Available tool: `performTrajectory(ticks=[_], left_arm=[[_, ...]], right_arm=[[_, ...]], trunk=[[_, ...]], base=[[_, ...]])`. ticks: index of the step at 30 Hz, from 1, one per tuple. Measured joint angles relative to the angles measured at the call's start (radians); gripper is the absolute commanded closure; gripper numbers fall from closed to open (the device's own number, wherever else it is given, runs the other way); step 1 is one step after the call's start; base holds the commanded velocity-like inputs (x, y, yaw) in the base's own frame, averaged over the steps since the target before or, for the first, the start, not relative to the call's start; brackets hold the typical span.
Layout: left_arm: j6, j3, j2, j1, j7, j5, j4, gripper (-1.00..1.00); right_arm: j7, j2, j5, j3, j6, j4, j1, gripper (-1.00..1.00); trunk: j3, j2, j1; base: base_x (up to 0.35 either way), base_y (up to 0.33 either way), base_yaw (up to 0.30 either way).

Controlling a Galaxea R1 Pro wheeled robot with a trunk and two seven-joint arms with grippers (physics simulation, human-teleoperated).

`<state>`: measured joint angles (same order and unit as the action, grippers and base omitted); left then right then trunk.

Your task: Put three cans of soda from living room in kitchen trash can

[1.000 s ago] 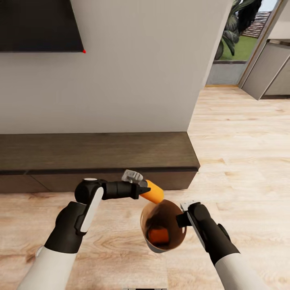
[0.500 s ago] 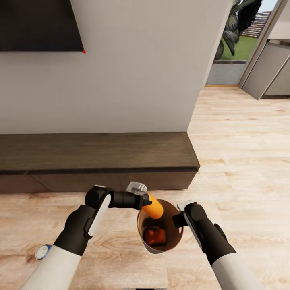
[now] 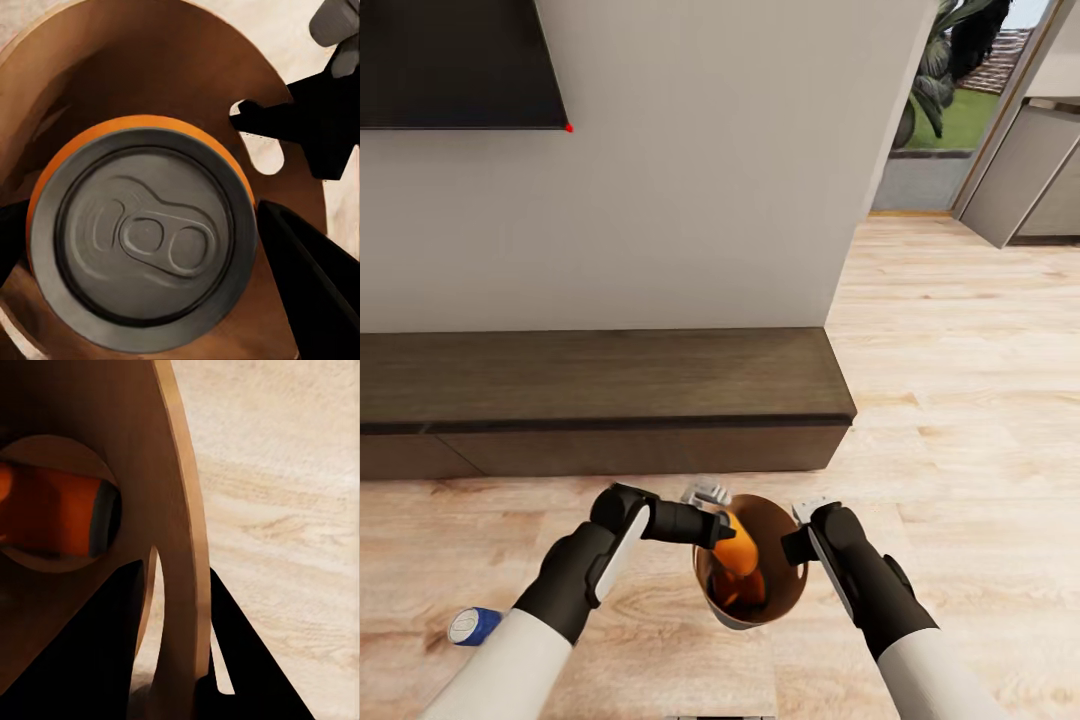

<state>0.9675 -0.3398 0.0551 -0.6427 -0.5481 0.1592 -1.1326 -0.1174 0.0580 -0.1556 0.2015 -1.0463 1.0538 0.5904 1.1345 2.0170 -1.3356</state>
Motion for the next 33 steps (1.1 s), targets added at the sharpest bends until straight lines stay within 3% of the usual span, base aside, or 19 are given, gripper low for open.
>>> performTrajectory(ticks=[4, 8, 19, 29, 31, 33], left_arm=[[-0.043, -0.026, 0.0, 0.0, 0.024, 0.008, 0.054, 1.0], [-0.075, -0.038, 0.003, 0.0, 0.056, 0.052, 0.095, 1.0], [-0.141, -0.067, 0.027, 0.0, 0.088, 0.023, 0.166, 1.0], [-0.145, -0.082, 0.032, -0.001, 0.093, 0.025, 0.168, 1.0], [-0.146, -0.09, 0.038, 0.0, 0.095, 0.011, 0.169, 1.0], [-0.143, -0.106, 0.042, 0.0, 0.093, 0.026, 0.168, 1.0]], right_arm=[[0.0, 0.006, 0.004, 0.001, 0.0, 0.0, 0.0, 1.0], [0.001, 0.012, -0.024, 0.002, 0.001, -0.011, 0.0, 1.0], [0.001, 0.014, -0.036, 0.002, 0.001, -0.051, 0.0, 1.0], [0.001, 0.015, -0.022, 0.002, 0.001, -0.04, 0.0, 1.0], [0.001, 0.015, -0.026, 0.002, 0.001, -0.031, 0.0, 1.0], [0.001, 0.016, -0.017, 0.002, 0.001, -0.001, 0.0, 1.0]], trunk=[[0.0, 0.0, 0.0], [0.0, 0.0, 0.0], [0.0, 0.0, 0.0], [0.0, 0.0, 0.0], [0.0, 0.0, 0.0], [0.0, 0.0, 0.0]], base=[[0.0, 0.0, 0.0], [0.0, 0.0, 0.0], [0.0, 0.0, 0.0], [0.0, 0.0, 0.0], [0.0, 0.0, 0.0], [0.0, 0.0, 0.0]])
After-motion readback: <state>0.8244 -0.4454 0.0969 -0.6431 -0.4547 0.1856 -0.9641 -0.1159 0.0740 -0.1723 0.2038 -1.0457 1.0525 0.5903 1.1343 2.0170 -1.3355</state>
